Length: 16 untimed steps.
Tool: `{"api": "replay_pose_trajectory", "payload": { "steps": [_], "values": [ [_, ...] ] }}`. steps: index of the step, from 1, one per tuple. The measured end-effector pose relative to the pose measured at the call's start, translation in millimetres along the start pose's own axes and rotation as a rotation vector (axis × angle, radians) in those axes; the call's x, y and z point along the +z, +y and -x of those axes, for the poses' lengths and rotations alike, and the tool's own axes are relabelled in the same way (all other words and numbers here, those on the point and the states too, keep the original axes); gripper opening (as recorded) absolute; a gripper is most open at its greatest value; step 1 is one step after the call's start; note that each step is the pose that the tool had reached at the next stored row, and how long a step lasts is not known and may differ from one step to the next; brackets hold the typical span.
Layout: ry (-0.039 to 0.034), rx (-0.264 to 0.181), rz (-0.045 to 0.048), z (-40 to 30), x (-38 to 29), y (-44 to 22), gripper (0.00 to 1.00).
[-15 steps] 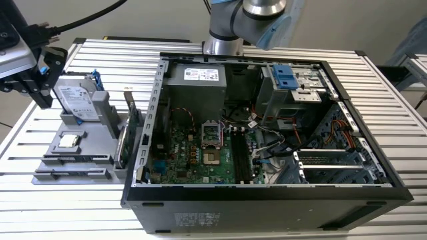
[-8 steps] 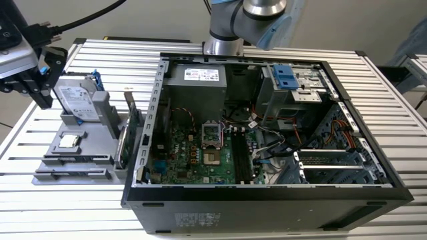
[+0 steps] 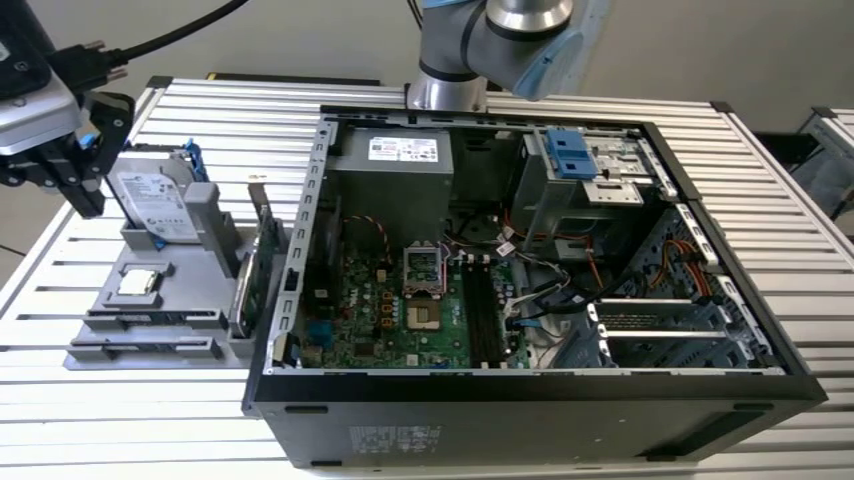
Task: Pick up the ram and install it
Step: 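Pick up the ram and move it above insertion slot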
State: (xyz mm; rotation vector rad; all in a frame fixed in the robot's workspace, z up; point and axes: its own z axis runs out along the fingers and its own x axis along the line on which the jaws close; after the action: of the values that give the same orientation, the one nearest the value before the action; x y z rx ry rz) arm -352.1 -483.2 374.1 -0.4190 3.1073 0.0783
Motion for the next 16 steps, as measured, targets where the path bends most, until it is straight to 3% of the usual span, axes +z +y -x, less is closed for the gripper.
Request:
{"api": "replay_pose_trajectory", "payload": {
  "steps": [16],
  "values": [
    [0.0039,-0.078,0.0009,0.0,0.0,0.0,0.0]
  ]
}}
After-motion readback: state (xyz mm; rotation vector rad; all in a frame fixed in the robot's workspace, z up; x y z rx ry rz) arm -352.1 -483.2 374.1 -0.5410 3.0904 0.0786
